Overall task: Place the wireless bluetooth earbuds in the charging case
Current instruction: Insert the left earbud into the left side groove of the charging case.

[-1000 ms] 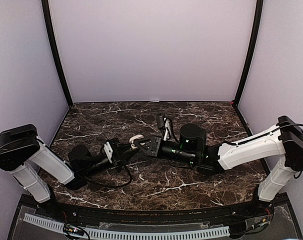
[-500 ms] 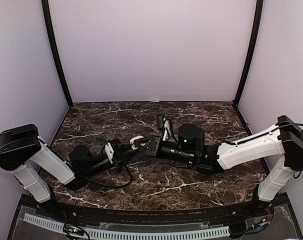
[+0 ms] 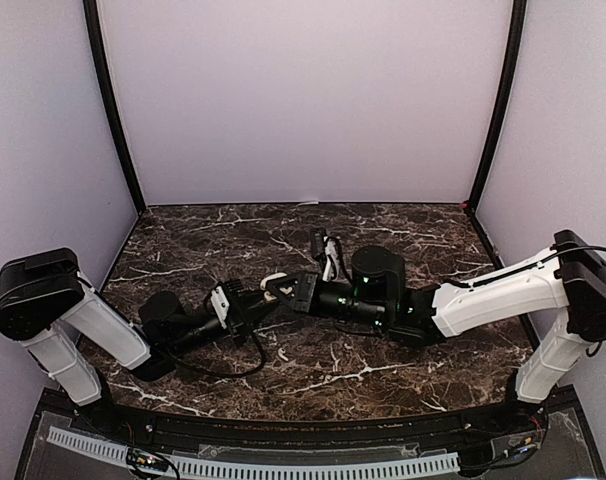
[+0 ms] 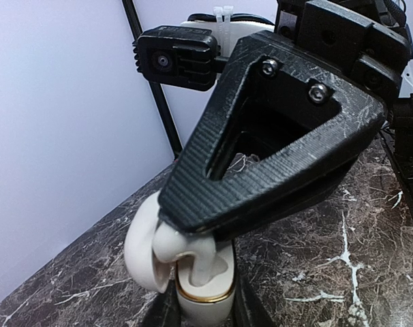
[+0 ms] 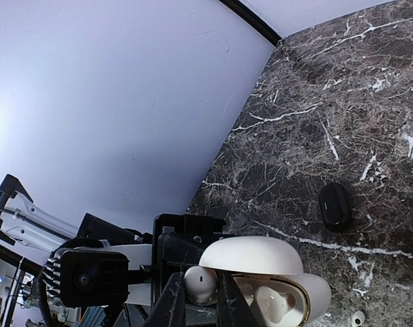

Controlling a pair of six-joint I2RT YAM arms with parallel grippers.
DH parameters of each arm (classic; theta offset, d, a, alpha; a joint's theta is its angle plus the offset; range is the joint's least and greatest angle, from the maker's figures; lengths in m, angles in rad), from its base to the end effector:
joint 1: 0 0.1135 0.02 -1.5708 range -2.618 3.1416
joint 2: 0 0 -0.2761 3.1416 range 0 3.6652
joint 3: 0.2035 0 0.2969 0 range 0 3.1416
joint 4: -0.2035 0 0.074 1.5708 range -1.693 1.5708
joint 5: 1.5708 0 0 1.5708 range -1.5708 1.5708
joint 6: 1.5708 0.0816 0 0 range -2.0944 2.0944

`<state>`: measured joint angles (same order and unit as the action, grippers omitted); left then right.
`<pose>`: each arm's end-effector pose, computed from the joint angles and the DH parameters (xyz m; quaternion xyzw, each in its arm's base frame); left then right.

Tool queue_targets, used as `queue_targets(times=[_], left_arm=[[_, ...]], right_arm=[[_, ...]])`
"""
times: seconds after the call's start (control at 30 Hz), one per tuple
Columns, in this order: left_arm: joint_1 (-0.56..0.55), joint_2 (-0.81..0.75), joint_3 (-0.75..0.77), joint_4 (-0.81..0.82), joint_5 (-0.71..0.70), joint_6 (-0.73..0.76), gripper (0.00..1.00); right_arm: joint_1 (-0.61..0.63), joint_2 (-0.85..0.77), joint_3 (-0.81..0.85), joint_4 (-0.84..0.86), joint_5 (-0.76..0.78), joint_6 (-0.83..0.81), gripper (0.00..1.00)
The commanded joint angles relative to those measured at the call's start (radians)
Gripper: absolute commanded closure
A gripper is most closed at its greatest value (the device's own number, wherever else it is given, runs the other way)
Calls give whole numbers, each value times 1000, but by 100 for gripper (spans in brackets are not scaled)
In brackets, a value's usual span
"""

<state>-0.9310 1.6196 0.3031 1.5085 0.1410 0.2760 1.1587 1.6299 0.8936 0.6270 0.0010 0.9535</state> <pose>0.1798 -0.2609 0.1525 0.4048 0.4916 -0.2900 0.7144 0.1790 0.4093 0.2213 -0.0759 0.7408 0.5808 0.3289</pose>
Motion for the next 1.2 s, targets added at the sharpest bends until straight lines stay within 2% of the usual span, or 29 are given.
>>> queue_targets(times=[0.0, 0.3, 1.17], left_arm=[[-8, -4, 1, 42, 8, -17, 89], [-8, 8, -12, 80, 16, -29, 91], [-7, 11, 1, 55, -5, -64, 92]], right_arm=[[7, 21, 25, -28, 13, -4, 84], [7, 15, 27, -38, 10, -18, 82], [7, -11, 32, -65, 13, -53, 72]])
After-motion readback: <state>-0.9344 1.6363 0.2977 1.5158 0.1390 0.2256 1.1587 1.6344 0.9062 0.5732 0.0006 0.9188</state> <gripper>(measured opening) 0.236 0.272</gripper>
